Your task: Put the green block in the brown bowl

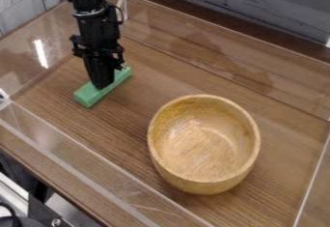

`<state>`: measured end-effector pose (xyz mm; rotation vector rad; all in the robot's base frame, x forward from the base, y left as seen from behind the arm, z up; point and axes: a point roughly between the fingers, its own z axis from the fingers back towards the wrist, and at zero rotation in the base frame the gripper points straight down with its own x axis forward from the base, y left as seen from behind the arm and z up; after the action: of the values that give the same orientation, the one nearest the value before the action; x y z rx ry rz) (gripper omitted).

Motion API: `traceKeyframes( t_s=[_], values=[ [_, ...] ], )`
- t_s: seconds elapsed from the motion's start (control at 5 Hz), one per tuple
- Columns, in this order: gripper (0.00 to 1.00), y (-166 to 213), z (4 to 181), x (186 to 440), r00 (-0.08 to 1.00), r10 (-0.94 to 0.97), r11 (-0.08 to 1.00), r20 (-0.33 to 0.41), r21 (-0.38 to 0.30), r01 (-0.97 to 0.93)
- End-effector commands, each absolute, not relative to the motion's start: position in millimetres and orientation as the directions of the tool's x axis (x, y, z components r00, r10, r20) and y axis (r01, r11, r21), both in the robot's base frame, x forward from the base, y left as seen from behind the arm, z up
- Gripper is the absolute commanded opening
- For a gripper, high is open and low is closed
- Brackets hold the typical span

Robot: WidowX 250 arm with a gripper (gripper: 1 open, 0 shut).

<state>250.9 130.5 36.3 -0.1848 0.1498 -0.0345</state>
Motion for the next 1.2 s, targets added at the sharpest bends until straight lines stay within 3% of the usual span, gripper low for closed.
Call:
traceKeyframes(
  t_s=[0.0, 0.6, 0.8, 1.0],
  values=[
    [0.0, 132, 57.7, 253, 0.993, -0.024, 0.987, -0.116, -0.162, 0.005],
    [0.0, 130, 66.3, 250, 0.99, 0.012, 0.984, -0.141, -0.176, -0.037],
    [1.0, 131, 61.2, 249, 0.989, 0.021, 0.982, -0.145, -0.181, -0.047],
    [1.0, 132, 55.2, 249, 0.988, 0.03, 0.981, -0.149, -0.186, -0.057]
  ],
)
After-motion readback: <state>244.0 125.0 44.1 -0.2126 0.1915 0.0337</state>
